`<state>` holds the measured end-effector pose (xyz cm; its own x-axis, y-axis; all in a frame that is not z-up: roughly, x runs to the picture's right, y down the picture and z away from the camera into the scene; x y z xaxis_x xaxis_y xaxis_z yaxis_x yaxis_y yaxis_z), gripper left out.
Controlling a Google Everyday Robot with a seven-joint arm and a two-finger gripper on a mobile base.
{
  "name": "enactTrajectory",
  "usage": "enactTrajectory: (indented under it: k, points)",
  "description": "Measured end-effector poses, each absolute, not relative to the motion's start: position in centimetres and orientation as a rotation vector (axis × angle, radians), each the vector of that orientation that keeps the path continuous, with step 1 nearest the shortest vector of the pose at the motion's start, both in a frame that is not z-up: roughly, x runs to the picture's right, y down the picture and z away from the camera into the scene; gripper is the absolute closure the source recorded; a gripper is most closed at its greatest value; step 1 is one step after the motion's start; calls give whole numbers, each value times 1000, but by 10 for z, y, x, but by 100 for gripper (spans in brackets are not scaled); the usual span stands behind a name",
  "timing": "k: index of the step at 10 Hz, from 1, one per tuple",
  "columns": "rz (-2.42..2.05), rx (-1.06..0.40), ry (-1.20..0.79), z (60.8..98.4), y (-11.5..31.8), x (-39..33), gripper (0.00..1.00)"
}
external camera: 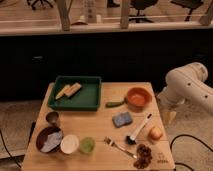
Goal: Place sponge in tray
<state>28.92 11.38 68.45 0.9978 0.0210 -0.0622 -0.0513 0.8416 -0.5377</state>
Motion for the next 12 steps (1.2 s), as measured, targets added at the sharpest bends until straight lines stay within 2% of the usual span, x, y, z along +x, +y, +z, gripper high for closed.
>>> enactTrajectory:
  k: [3,12]
  points:
    - [-7,-570,54,698,125,259,20]
    - [-153,-573,8,741,143,225,20]
